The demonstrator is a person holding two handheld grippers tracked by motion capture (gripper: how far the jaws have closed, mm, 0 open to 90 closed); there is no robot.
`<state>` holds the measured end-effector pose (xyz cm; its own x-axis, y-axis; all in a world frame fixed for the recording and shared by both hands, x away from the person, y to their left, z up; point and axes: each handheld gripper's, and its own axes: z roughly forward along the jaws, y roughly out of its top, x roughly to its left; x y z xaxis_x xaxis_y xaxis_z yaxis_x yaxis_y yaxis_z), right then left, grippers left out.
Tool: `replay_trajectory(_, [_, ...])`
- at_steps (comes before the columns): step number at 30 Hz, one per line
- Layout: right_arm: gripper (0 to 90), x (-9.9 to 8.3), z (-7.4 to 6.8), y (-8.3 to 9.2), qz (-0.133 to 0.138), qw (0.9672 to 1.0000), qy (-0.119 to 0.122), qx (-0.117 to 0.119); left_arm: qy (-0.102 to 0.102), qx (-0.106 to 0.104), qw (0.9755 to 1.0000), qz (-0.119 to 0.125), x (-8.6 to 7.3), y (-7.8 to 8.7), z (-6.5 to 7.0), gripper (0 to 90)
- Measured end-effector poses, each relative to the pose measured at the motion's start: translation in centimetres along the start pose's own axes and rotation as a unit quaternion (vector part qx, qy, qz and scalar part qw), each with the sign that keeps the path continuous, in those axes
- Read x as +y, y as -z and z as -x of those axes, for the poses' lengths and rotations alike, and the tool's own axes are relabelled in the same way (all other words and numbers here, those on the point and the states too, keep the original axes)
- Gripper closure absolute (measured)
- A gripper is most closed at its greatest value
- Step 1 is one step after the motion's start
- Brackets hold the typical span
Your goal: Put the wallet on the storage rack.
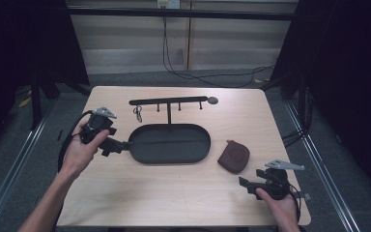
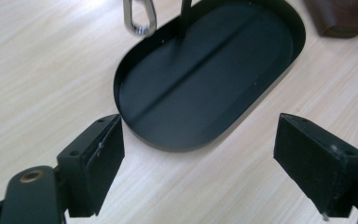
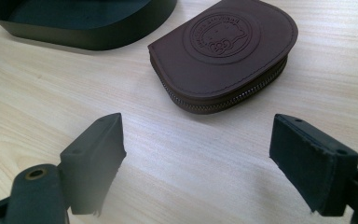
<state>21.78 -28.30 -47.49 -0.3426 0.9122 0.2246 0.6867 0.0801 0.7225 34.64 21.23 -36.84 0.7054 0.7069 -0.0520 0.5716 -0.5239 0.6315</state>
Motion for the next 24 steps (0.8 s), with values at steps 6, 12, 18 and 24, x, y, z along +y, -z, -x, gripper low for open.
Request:
replay_trajectory(6, [18.5,0.0,0.1,0.1,0.001,1.0000,-0.006,0.005,0.031,0.011,0.9993,0.019,-3.7,-1.2,0.2,16.2])
replay_trajectory(12, [18.5,0.1,0.2,-0.1,0.001,0.9999,-0.011,0.011,0.072,0.038,0.9944,0.067,-7.1,-1.4,0.9,16.7])
replay_trajectory(18, [18.4,0.3,0.2,-0.3,-0.004,0.9997,-0.014,0.019,0.069,0.001,0.9956,0.064,-9.6,-1.4,2.7,16.2])
replay_trajectory(24, [23.4,0.7,0.5,0.2,-0.003,0.9996,-0.012,0.024,0.059,0.000,0.9962,0.064,-11.5,-1.1,4.5,16.4])
